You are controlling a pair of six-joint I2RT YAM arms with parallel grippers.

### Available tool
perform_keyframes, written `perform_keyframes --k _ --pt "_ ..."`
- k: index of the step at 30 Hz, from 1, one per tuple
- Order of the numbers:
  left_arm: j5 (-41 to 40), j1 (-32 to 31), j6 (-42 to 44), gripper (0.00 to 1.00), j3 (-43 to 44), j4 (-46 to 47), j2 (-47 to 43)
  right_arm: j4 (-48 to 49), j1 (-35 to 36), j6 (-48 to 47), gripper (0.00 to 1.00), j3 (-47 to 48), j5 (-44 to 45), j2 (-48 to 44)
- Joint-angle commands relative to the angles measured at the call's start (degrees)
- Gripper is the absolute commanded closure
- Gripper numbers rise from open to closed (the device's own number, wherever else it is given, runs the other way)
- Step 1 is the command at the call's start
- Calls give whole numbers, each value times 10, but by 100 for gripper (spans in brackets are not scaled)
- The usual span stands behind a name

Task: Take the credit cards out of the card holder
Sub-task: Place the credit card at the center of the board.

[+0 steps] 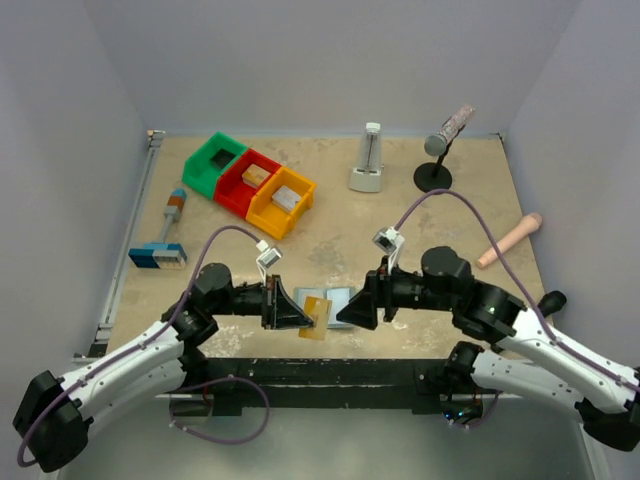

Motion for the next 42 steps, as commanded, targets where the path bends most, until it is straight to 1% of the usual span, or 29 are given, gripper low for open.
perform_keyframes --k 1,3,5,9,14,18,22,27,31,38,42 --pt "76 -17 106 100 97 -199 4 -176 -31 -106 27 82 -59 -4" --pt "97 -22 153 100 133 -284 9 -192 -32 -127 28 101 -80 12" --pt "111 -28 203 100 175 -350 15 -198 -32 -138 31 112 -85 33" --pt "123 -40 257 100 222 -412 38 -151 -32 -133 34 114 -103 60" --pt "129 -44 266 100 239 -409 59 -104 -32 -109 37 118 -89 84" --pt "130 -45 271 100 246 -412 73 -68 -32 -97 40 117 -109 96" --pt "125 -47 275 100 247 -415 84 -58 -30 -89 43 127 -134 120" --pt "120 -48 269 100 247 -402 86 -43 -15 -85 46 128 -134 142" --pt "113 -47 262 100 251 -395 84 -26 -6 -73 52 125 -131 155" --pt "103 -47 264 100 254 -395 87 -13 7 -68 57 128 -137 177" --pt "98 -47 262 100 252 -393 85 -13 11 -68 66 128 -143 184"
